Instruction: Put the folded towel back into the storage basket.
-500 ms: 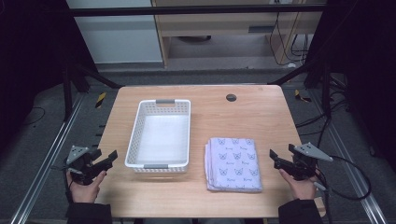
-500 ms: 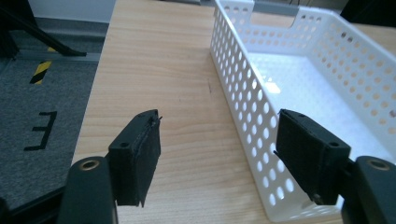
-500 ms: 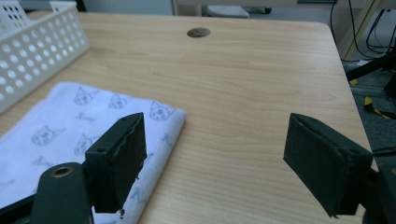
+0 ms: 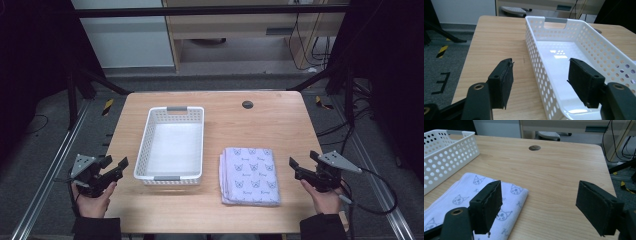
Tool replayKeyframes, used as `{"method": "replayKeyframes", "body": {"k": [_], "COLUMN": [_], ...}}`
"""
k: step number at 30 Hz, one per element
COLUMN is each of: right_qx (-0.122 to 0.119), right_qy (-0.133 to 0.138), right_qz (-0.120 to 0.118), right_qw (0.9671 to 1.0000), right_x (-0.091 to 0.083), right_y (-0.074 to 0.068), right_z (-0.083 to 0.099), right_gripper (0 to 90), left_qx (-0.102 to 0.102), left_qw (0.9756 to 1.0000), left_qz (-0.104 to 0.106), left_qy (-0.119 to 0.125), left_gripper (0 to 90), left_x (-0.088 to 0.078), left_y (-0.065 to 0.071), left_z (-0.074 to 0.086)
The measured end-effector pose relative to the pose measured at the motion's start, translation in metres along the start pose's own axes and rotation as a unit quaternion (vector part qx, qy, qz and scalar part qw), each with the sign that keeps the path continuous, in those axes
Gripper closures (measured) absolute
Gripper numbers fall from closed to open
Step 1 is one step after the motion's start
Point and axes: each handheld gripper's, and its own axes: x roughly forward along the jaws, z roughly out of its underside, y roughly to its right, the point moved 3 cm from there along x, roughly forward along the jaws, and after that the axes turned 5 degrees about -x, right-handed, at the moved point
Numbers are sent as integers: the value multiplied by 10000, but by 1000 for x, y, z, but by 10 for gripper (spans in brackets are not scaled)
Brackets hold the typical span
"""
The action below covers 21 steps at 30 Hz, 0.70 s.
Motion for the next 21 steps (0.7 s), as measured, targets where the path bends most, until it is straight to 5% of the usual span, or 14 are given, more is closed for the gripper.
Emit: {"method": "replayKeyframes", "body": {"k": [8,21], "right_qx": [-137,-199], "right_qy": [29,124], "right_qz": [-61,-198], "right_qw": [9999,9995], "right_x": [-2,-1], "right_y": [-3,-8], "right_z": [-6,-17], "right_gripper": [243,240], "left_qx": [129,462], "left_qw": [9998,9979], "left_qz": [176,462], "left_qy": [9,-24], "left_gripper": [370,363], "left_x": [1,14], "left_y": [19,67], "left_z": [-3,-3]}}
